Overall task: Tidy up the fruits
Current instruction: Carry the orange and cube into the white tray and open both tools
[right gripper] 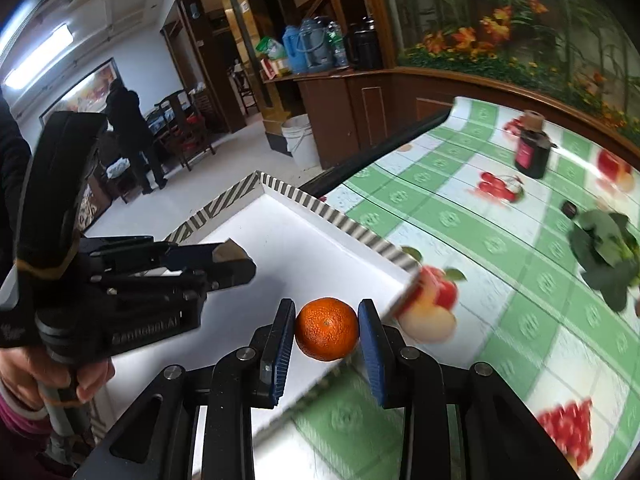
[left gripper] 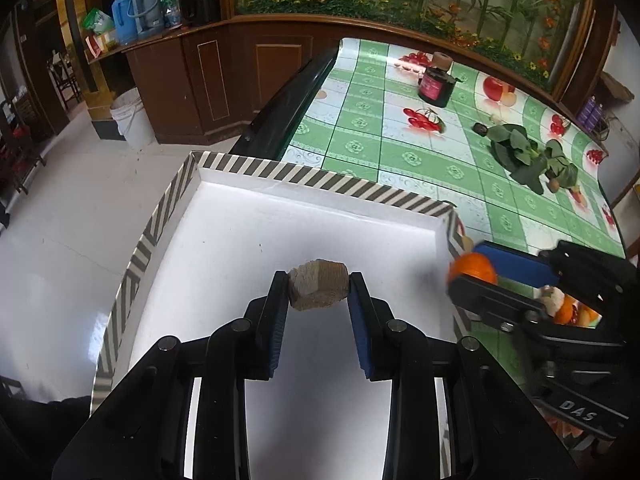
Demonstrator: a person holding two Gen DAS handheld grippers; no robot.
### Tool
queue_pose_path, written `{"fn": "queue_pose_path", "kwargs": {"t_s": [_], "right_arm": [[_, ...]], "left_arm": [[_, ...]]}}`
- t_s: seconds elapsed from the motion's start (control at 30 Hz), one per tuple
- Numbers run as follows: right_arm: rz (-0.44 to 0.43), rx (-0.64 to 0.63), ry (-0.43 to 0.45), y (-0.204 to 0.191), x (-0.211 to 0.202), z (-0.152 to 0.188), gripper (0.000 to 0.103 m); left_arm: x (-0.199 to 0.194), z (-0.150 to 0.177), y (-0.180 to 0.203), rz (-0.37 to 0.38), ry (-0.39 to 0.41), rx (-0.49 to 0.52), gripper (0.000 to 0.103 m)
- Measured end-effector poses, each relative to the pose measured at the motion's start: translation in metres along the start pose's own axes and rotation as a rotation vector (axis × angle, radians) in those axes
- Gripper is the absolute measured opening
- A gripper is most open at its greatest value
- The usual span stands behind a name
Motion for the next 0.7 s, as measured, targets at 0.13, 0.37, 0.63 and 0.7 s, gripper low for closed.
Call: {"fn": "queue_pose_path", "kwargs": {"t_s": [0.13,0.37,0.63,0.7], "right_arm": [[-0.003,-0.019,-0.029,0.003,0.022,-0.007,0.031],[0.006,-0.046,-0.07,0.006,0.044,-0.011,0.032],[0.02,-0.032,-0.097,0.014,0.059,-0.006,0.032],[0.026,-0.034,-0.106,0.015,0.062,-0.005,0.032]], "left_arm": [[0.01,-0.003,-0.004,-0.009,-0.012,-0.008,0.029],[0.019,-0.007,-0.007,-0.035,-0.008,-0.005,0.029],[0.033,-0.011,-0.011,-0.042,-0.02,-0.019,0.029],[0.035,-0.01,-0.012,-0.042,-0.029,-0.026,0.03]]}}
Point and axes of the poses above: each gripper's, at about its wrist camera, not at the fingertips, and x roughly the way its jaws point, y to its right, z to its underside, the point moved 7 cm from there along x, roughly the way its jaws point, and after that the axes turned 13 degrees about -x, right-handed, at the moved point
